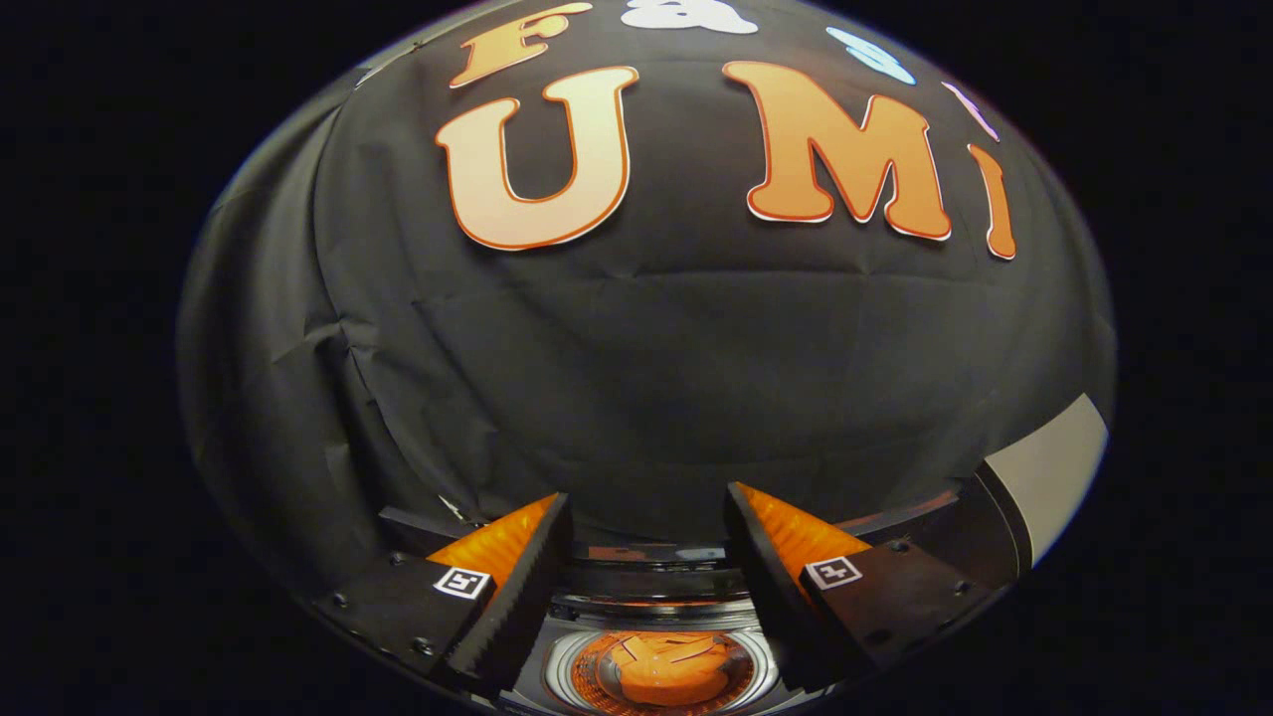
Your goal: Put the clothes into the washing machine and then close the washing machine lid.
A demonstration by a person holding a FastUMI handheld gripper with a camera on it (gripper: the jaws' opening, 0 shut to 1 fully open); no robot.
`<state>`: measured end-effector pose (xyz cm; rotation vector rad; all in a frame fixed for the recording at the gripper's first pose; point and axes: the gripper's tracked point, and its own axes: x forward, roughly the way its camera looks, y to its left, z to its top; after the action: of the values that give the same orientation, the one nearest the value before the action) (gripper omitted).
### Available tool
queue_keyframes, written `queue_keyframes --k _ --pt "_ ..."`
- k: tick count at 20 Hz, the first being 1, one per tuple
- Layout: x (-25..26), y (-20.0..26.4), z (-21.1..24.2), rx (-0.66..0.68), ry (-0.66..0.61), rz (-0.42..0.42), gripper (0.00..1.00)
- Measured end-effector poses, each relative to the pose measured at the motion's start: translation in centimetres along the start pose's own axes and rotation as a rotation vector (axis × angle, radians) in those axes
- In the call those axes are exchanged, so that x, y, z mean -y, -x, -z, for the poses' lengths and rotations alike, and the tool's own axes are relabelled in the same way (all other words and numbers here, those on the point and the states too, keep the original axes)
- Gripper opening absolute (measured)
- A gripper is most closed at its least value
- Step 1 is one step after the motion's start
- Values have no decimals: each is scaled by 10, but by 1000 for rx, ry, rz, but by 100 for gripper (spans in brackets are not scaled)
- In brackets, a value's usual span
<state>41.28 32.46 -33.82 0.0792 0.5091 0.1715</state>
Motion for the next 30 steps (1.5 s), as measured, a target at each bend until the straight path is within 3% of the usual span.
queue_keyframes --k 14,17,23,30 --pt "-7 74 58 24 12 10 99" --pt "-6 75 110 -101 -21 7 99" --pt "3 90 186 -177 -104 5 98" --pt "2 106 189 -179 -97 -13 98"
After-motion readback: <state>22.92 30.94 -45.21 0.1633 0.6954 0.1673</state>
